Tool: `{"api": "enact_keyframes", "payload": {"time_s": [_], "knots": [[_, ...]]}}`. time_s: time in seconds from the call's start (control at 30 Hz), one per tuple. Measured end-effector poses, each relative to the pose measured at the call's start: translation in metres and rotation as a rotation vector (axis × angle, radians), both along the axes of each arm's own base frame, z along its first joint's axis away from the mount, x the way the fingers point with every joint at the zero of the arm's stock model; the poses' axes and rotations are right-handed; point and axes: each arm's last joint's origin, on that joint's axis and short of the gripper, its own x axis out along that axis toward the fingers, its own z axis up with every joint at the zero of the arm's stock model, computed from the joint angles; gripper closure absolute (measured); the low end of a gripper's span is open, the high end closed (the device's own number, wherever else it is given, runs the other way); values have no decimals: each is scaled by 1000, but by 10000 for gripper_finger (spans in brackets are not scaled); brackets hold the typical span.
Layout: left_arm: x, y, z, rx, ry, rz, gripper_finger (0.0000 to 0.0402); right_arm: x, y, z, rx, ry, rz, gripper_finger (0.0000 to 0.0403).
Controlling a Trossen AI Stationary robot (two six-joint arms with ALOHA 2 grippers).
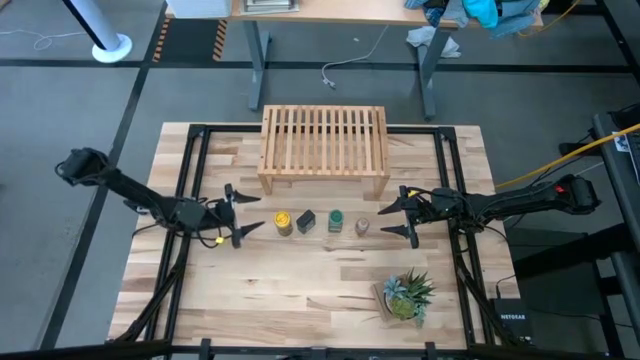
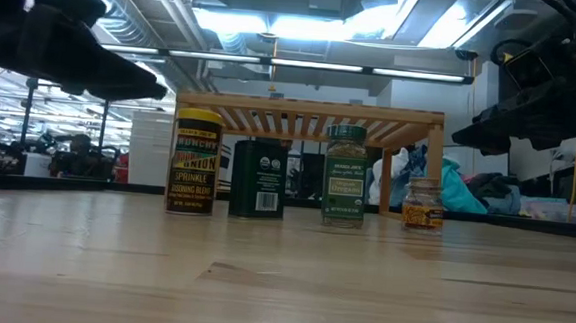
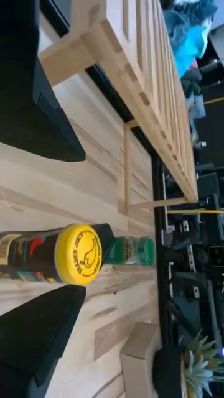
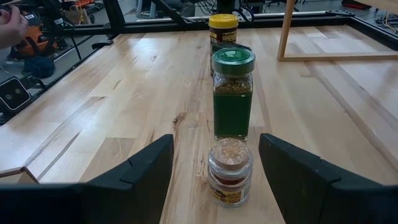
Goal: Shelf spices
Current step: Put the small brown seasoning bottle on the shelf
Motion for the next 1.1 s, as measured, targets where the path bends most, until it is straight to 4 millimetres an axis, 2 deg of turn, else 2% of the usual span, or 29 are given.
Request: {"api": "enact_keyframes", "payload": {"time_s": [0.53,0.8,1.1], "knots": [[8,37,0,-72,-5,-151,68,0,0,0,0,1,0,160],[11,38,-7,-177,37,-164,68,0,0,0,0,0,0,160],[12,30,-13,-290,68,-194,68,0,0,0,0,0,0,160]]}}
